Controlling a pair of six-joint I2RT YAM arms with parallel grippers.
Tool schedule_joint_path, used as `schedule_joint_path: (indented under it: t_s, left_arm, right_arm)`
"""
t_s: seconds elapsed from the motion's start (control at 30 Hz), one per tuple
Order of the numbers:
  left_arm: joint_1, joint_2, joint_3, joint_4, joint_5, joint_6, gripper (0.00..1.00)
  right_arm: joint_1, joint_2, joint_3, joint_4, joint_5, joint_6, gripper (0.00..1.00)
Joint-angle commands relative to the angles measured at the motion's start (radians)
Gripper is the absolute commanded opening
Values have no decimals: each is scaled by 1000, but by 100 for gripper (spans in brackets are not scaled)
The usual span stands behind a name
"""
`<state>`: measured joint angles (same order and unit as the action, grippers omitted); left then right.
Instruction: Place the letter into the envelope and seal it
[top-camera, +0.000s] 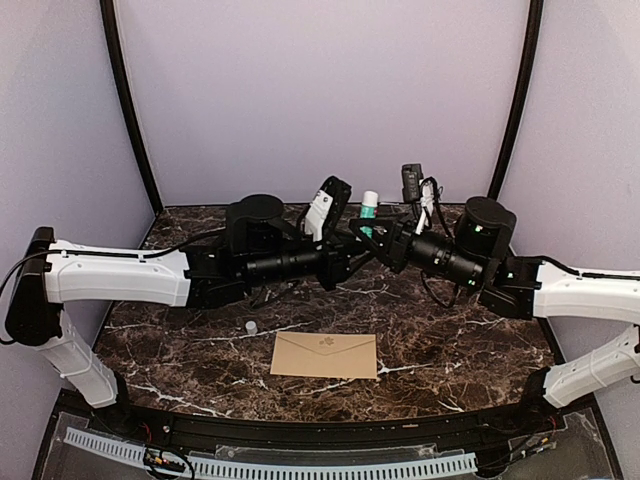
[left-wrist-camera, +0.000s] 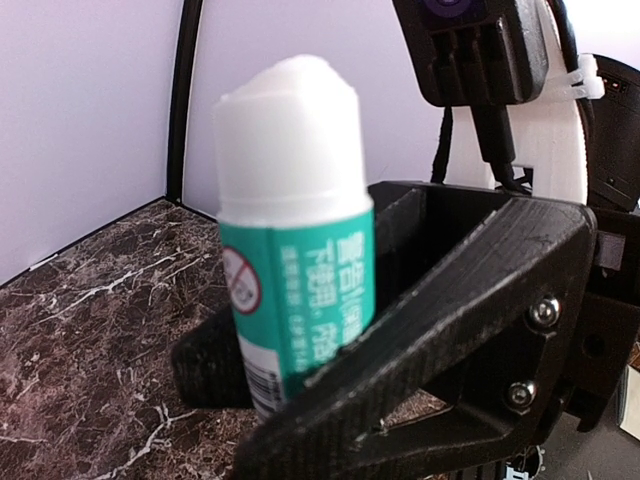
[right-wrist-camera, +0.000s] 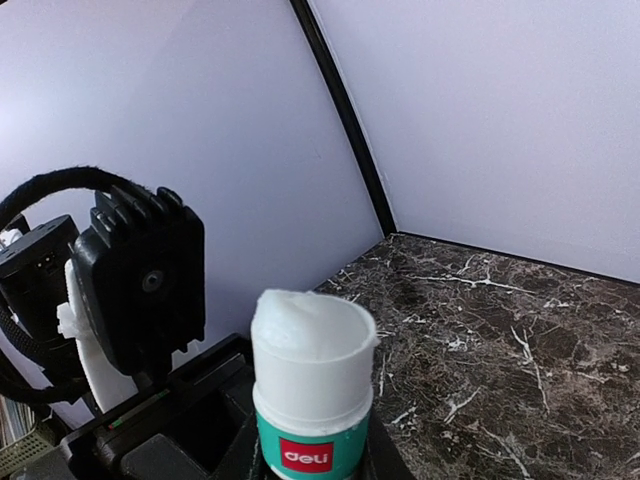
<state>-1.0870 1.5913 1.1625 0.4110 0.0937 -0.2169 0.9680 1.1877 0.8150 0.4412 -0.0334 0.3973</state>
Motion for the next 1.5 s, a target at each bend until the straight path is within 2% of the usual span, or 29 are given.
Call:
schedule_joint_path:
  t_s: [0.0,0.03,0.07,0.13,0.2,0.23,0.3,0.33,0.4,0.53,0.6,0.7,0.9,1.07,1.27,1.37,1.47]
  left_arm:
    - [-9,-24,20,55,190,19,1]
    - [-8,-30,9,74,255,22,2]
    - [-8,-35,-3,85,380,24,2]
    - [-8,-48,-11,100,481,12,2]
    - [-9,-61,-16,77,497,12,4]
    - [-8,-66,-19,57,491,17,8]
    - [-8,-86,-42,32,472,25,26]
    - [-8,-106,-65,24,453,27,39]
    - [-8,-142,-103,-5,421,34,51]
    - [-8,-212,-124,-136,351,58,66]
    - [-9,-248,-122,-219,305,61,70]
    - [-8,-287,-91,-296,202,57,70]
    - [-8,-277,-4,-399,87,28,61]
    - [-8,-221,53,-456,62,0,56]
    - [-9,-175,86,-456,95,-4,53]
    - [-9,-157,98,-453,114,-9,45]
    - [-9,-148,101,-447,132,-16,30]
  right_arm:
    - [-5,6,5,16,-133,-48,0]
    - [-11,5,2,21,-207,-57,0]
    - [-17,2,0,25,-265,-66,0]
    - [-17,-9,-5,22,-324,-73,0]
    - [-17,-27,-8,5,-335,-76,0]
    - [-18,-36,-9,-7,-332,-79,0]
    - [-19,-59,-7,-45,-326,-92,0]
    - [-20,-69,-4,-70,-322,-102,0]
    - [-20,-79,9,-140,-316,-130,0]
    - [-20,-61,40,-277,-331,-178,0]
    - [-20,-50,52,-315,-345,-196,0]
    - [-19,-36,61,-349,-372,-213,0]
    - [0,-17,71,-370,-397,-242,0]
    - [20,-5,84,-378,-384,-255,0]
    - [31,2,94,-387,-369,-264,0]
    - [35,1,95,-388,-358,-267,0]
    - [36,0,93,-389,-350,-268,0]
